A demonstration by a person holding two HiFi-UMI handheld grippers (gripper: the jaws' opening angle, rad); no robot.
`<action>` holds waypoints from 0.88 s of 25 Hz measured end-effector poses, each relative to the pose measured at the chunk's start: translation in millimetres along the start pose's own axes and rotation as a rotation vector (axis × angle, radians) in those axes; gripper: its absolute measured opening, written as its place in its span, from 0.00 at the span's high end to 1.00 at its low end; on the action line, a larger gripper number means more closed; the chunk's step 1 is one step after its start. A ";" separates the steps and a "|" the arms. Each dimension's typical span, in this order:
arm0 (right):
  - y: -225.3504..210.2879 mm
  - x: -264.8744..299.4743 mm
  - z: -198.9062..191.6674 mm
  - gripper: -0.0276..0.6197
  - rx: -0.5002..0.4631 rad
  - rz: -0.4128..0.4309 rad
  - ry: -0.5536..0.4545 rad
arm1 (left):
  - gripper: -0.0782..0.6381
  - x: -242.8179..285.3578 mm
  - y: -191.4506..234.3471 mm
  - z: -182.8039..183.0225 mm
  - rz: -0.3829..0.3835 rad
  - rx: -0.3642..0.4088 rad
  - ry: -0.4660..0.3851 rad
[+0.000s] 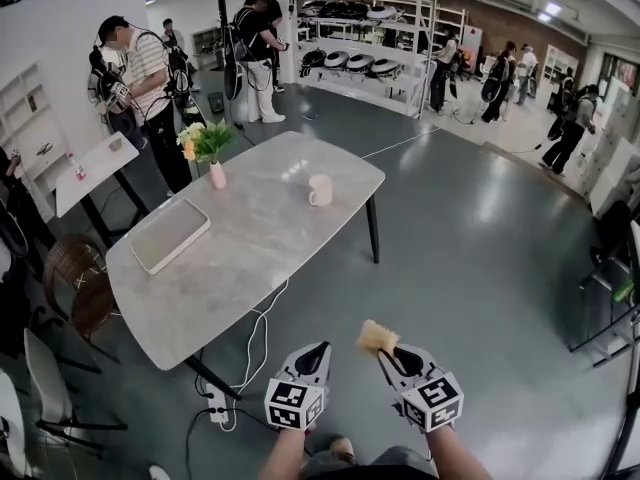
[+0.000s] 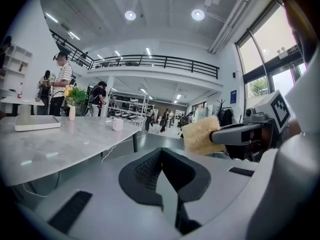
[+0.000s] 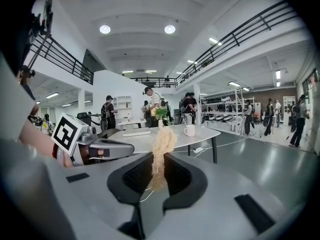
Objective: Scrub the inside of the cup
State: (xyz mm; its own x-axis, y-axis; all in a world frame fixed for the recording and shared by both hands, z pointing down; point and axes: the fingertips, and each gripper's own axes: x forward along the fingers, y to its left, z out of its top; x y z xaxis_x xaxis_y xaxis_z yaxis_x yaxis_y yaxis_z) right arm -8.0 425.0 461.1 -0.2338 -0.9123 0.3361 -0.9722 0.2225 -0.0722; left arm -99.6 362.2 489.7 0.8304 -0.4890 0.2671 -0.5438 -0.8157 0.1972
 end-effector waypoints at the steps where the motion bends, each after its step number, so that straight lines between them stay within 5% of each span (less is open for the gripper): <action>1: -2.3 3.5 2.0 0.86 0.003 -0.002 -0.003 | 0.87 2.3 2.8 1.5 -0.002 0.001 -0.001; 13: -35.0 57.4 14.3 0.86 0.046 0.008 0.014 | 0.87 39.0 49.3 7.9 0.024 -0.034 0.014; 22: -73.9 155.3 43.5 0.86 0.070 0.073 0.016 | 0.87 93.4 111.7 33.3 0.040 -0.018 0.050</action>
State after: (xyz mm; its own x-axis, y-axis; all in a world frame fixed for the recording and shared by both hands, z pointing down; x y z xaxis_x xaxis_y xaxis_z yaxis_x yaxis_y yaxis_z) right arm 27.1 251.9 477.8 -0.3040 -0.8889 0.3428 -0.9511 0.2628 -0.1621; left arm -78.7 215.1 505.2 0.8009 -0.5047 0.3221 -0.5791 -0.7898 0.2022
